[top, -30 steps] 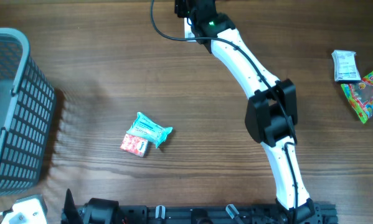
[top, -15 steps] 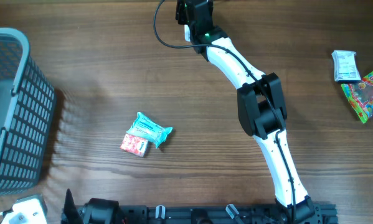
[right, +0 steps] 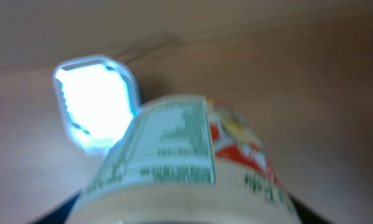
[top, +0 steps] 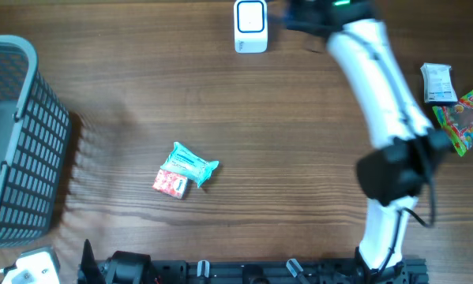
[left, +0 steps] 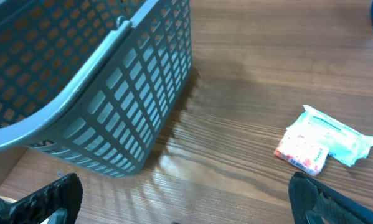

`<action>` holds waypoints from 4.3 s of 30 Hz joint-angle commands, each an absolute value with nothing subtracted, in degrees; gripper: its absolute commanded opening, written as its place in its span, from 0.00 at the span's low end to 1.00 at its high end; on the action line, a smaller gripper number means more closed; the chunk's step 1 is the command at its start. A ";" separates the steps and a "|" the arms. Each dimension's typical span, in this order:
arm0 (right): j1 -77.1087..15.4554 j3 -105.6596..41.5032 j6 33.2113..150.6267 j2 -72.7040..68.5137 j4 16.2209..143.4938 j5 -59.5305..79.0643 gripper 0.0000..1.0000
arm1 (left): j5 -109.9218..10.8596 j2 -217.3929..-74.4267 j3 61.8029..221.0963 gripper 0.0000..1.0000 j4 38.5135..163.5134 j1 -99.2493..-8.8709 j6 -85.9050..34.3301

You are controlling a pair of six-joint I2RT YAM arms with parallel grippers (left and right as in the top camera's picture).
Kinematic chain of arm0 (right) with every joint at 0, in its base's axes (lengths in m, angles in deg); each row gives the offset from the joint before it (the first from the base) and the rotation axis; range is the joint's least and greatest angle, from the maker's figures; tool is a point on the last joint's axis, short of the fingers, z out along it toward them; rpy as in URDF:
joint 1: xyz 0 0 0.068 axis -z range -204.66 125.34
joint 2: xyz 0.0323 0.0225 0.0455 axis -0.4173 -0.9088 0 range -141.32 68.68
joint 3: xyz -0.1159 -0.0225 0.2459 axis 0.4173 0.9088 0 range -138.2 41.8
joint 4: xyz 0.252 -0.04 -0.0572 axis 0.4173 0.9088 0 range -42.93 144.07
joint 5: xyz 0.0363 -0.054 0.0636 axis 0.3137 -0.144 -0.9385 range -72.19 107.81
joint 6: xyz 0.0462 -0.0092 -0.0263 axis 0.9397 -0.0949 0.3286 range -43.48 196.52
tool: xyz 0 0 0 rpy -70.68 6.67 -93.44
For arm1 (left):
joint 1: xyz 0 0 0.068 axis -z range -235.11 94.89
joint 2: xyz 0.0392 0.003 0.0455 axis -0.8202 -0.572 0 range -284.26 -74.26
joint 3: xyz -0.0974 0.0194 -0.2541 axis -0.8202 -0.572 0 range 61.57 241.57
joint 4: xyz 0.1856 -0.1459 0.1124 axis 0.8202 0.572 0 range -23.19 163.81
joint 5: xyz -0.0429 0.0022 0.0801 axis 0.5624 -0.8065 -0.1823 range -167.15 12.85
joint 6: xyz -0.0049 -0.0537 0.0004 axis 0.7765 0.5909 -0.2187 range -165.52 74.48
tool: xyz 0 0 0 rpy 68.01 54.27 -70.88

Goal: Scan the item barcode
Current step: 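Carry the Knorr jar right and release it at the table's right edge, then move the right gripper to the teal wipes pack and grasp it, then lift the wipes pack and hold it at the scanner face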

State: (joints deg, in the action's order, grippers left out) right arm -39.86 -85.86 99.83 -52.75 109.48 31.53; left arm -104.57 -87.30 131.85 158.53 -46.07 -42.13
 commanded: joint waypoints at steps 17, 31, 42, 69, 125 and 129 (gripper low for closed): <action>3.19 -52.68 97.47 -55.63 113.51 20.92 0.72 | -104.17 -86.67 131.75 1.00 158.44 -46.22 -41.62; -7.19 -79.37 89.54 -49.01 130.49 9.76 1.00 | -104.17 -86.67 131.75 1.00 158.44 -46.22 -41.62; -48.34 -68.15 62.43 -48.11 123.47 -3.51 1.00 | -104.17 -86.67 131.75 1.00 158.44 -46.22 -41.62; -77.94 -48.55 64.79 -56.49 82.84 17.82 0.85 | -104.17 -86.69 131.75 1.00 158.44 -46.22 -41.62; -49.74 -77.20 109.89 -55.28 113.46 -11.73 0.05 | -104.17 -86.67 131.75 1.00 158.44 -46.22 -41.62; -49.77 -77.77 103.72 -55.28 91.80 -4.06 0.05 | -104.17 -86.67 131.75 1.00 158.44 -46.22 -41.62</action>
State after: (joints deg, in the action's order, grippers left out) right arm -49.79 -76.13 107.85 -55.83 98.08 -12.60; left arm -104.63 -87.26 131.85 158.57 -46.07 -42.13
